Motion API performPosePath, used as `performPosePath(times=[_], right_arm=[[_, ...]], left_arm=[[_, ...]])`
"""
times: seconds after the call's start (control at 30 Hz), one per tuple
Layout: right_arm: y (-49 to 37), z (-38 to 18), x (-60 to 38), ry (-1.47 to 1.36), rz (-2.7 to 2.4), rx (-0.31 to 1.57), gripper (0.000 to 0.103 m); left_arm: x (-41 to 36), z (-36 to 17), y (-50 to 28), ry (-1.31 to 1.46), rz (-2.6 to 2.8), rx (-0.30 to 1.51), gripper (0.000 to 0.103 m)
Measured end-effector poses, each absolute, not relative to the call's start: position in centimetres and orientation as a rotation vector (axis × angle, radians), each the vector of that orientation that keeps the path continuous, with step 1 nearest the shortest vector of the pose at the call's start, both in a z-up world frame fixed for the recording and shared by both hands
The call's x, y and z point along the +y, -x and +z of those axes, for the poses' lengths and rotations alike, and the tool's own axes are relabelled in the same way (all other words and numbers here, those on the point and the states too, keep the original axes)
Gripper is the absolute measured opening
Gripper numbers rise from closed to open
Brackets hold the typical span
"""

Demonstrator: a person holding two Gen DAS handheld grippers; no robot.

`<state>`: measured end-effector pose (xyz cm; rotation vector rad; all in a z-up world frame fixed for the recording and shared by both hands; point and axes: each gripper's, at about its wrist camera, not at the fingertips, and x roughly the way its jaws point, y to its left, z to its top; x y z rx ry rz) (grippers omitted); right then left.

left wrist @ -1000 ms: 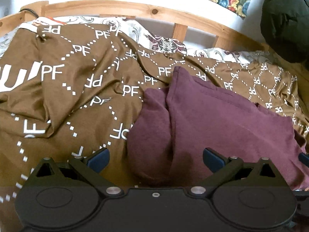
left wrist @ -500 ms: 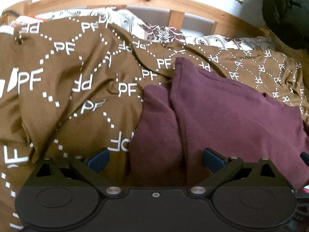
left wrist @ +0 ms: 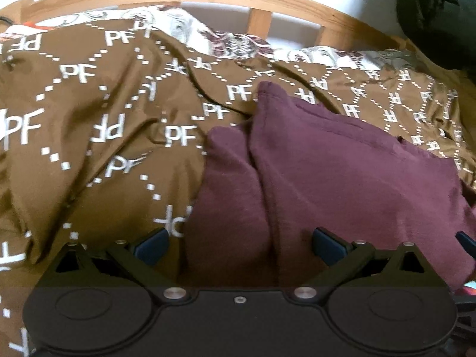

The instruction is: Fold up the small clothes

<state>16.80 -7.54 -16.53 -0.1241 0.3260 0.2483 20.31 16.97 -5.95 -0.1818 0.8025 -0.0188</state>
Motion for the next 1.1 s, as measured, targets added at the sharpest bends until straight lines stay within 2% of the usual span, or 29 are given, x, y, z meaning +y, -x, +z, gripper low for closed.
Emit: performPosePath(times=[0.13,0.37,0.43,0.5,0.53,0.6,0.67,0.8,1.1], right_arm=[[-16.8,-16.6,-7.5,0.124,0.248,0.326,0.103],[-16.8,-16.6,-7.5,0.123,0.249,0.326,0.103],[-16.8,-16.6,-7.5,0.123,0.249,0.326,0.103],[-16.8,-16.6,-7.5,0.123,0.249,0.326,0.103],[-16.8,-16.6,-7.5,0.123,0.249,0.326,0.103],[-16.8,-16.6,-7.5,0.123,0.249,0.327,0.103],[-16.8,-16.6,-7.5,0.122,0.252,0.33,0.103],[-16.6,-15.9,-8.3,0.074,0.292,0.345,0.103],[-15.3,-12.4,-11.2,0.055,0.252,0.302,0.103]], left_arm=[[16.7,-6.0,-20.6,0.185,-0.051,0.821,0.096],[17.2,-5.9,-20.8,0.234,-0.029,0.86,0.072],[17.1,-5.7,-20.6,0.223,-0.032,0.855,0.064],[16.9,-5.4,-20.5,0.204,-0.023,0.855,0.05],[16.7,-5.2,-20.5,0.198,-0.018,0.857,0.047],[16.1,-4.8,-20.5,0.177,-0.012,0.861,0.03],[14.9,-4.1,-20.5,0.119,0.005,0.852,0.022],[12.6,-2.3,-20.0,0.038,0.025,0.806,0.017],[6.6,4.1,-20.3,-0.018,-0.053,0.737,0.016]])
